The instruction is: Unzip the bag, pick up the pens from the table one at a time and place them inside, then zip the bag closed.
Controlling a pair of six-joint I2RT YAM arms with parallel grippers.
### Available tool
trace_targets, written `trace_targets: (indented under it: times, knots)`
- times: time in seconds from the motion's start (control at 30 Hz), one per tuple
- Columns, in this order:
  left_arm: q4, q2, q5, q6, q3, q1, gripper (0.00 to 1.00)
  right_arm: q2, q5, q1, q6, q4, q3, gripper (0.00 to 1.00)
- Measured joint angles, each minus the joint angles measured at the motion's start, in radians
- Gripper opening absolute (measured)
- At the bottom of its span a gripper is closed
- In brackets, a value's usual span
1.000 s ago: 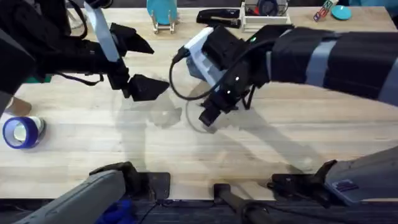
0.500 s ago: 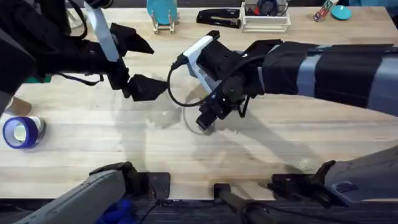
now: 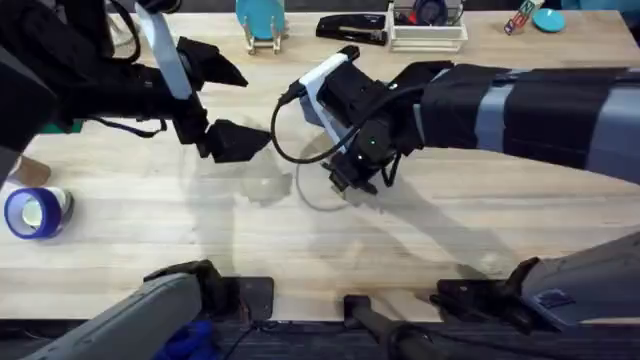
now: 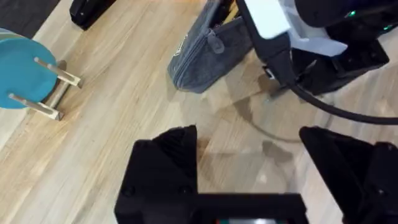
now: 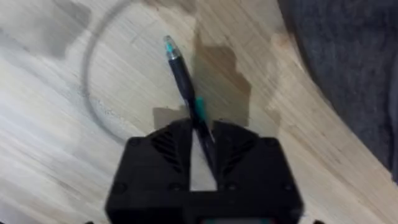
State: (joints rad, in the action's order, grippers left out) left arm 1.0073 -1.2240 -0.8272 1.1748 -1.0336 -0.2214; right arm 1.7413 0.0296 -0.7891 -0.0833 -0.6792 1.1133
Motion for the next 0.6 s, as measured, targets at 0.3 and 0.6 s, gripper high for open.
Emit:
trace_targets:
  times: [0.3, 0.6]
  knots:
    - [0.003, 0.0, 0.0, 0.0, 0.0, 0.0, 0.993, 0.0, -0.016, 0.008, -0.003, -0.003, 0.003, 0.043]
    - [0.003, 0.0, 0.0, 0.0, 0.0, 0.0, 0.994, 0.017, -0.059, 0.044, -0.003, -0.034, 0.029, 0.034]
